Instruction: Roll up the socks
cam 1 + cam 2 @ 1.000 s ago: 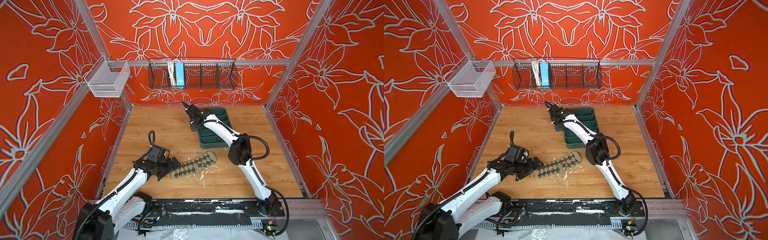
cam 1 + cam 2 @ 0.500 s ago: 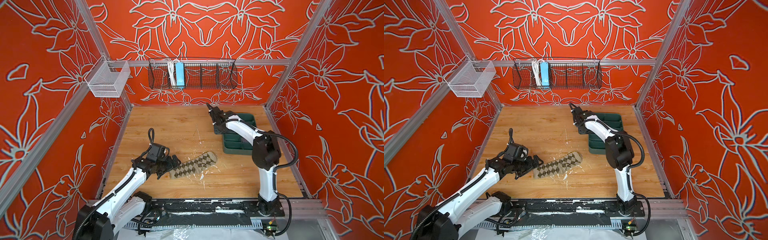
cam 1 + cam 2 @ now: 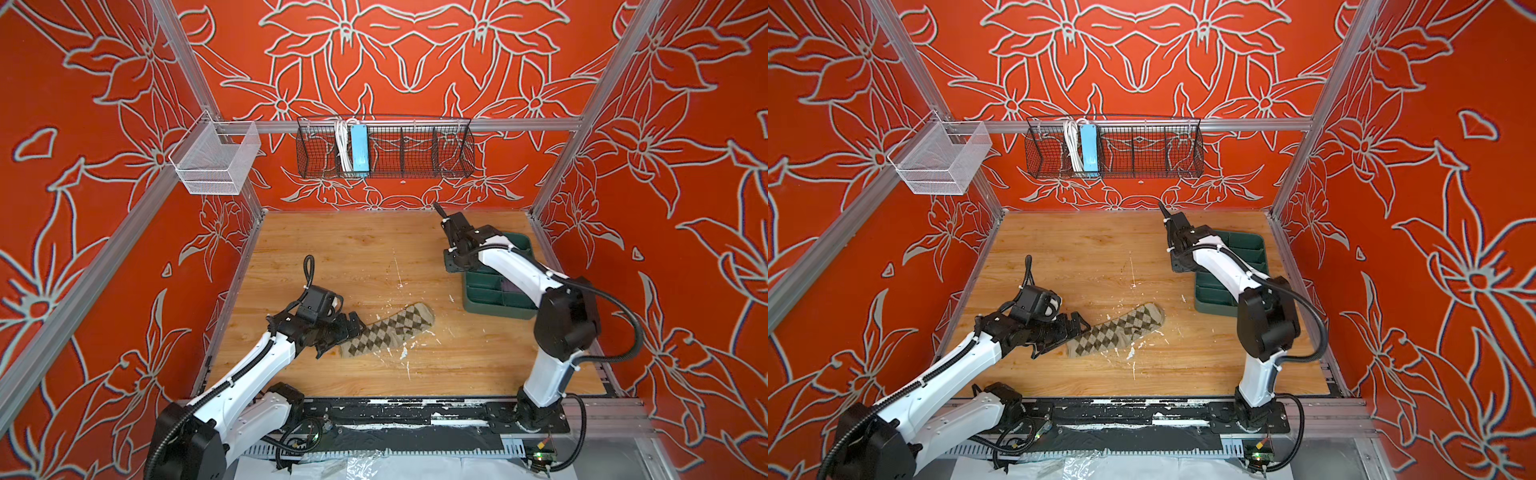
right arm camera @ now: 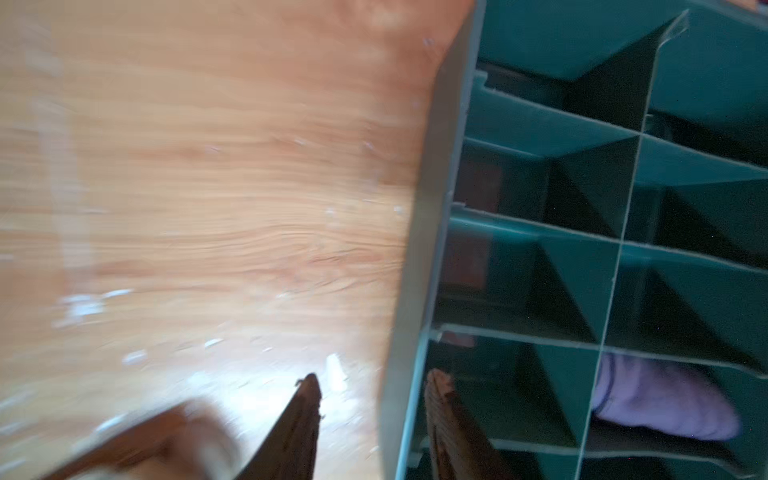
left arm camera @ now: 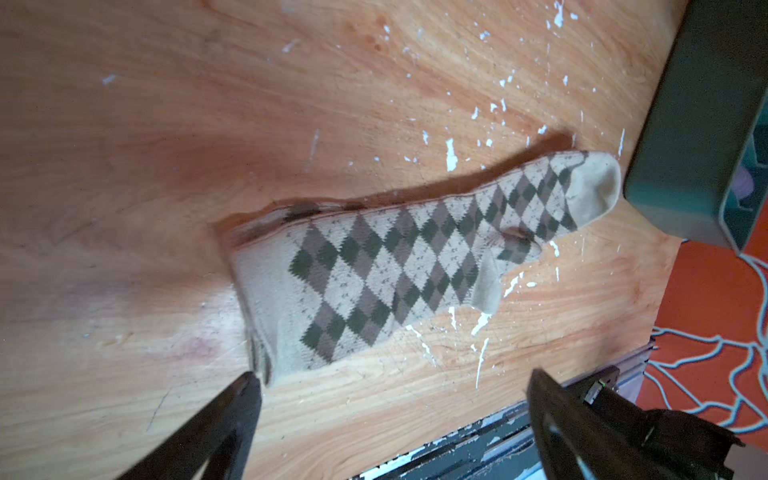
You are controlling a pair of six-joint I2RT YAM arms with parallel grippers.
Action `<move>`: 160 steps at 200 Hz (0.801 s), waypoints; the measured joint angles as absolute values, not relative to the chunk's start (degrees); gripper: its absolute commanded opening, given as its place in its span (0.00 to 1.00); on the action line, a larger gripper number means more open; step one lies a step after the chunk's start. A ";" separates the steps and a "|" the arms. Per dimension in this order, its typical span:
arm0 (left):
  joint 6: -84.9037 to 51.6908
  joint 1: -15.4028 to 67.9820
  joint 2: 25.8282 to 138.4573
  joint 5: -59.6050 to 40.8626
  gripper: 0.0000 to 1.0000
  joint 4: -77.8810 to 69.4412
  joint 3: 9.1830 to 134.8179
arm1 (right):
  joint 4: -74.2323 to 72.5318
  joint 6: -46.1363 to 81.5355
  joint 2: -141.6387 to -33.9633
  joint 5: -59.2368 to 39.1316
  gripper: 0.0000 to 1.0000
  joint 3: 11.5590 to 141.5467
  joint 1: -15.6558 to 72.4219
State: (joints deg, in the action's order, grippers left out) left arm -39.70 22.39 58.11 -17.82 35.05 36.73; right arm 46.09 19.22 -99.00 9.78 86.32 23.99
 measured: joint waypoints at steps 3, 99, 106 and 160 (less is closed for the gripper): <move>-39.57 22.87 58.57 -17.74 0.99 35.09 37.19 | 45.54 19.05 -97.80 8.84 0.53 85.97 24.10; -41.06 35.66 68.36 -13.69 0.99 27.90 41.06 | 36.05 28.51 -92.68 -21.37 0.55 72.36 34.17; -41.41 35.73 68.42 -13.19 0.99 27.29 40.69 | 35.46 29.58 -93.82 -22.20 0.55 71.35 35.51; -44.25 35.73 71.85 -9.21 0.98 25.78 38.11 | 31.62 35.31 -99.61 -23.03 0.58 66.94 38.96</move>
